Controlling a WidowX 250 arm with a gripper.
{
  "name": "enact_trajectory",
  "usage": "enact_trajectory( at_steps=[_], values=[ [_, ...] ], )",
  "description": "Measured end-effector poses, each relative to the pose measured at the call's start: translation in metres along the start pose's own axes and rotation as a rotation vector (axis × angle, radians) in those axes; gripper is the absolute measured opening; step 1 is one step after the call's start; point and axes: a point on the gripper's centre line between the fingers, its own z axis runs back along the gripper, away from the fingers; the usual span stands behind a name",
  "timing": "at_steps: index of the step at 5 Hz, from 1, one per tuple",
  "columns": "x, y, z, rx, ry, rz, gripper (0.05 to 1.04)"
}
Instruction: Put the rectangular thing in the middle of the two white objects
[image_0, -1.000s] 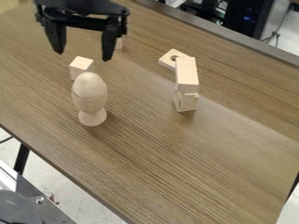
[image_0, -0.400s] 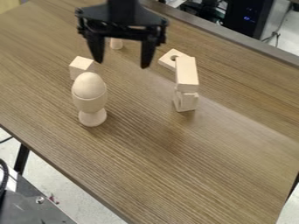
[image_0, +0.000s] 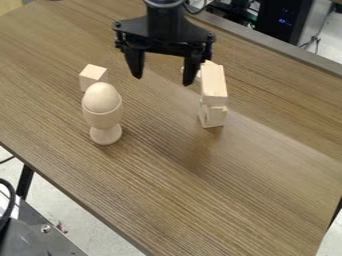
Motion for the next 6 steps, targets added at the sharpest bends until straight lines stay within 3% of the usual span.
enact_trajectory(
  at_steps=[6],
  values=[
    [0.019, -0.047, -0.006, -0.041, -0.021, -0.101, 1.001]
  ],
)
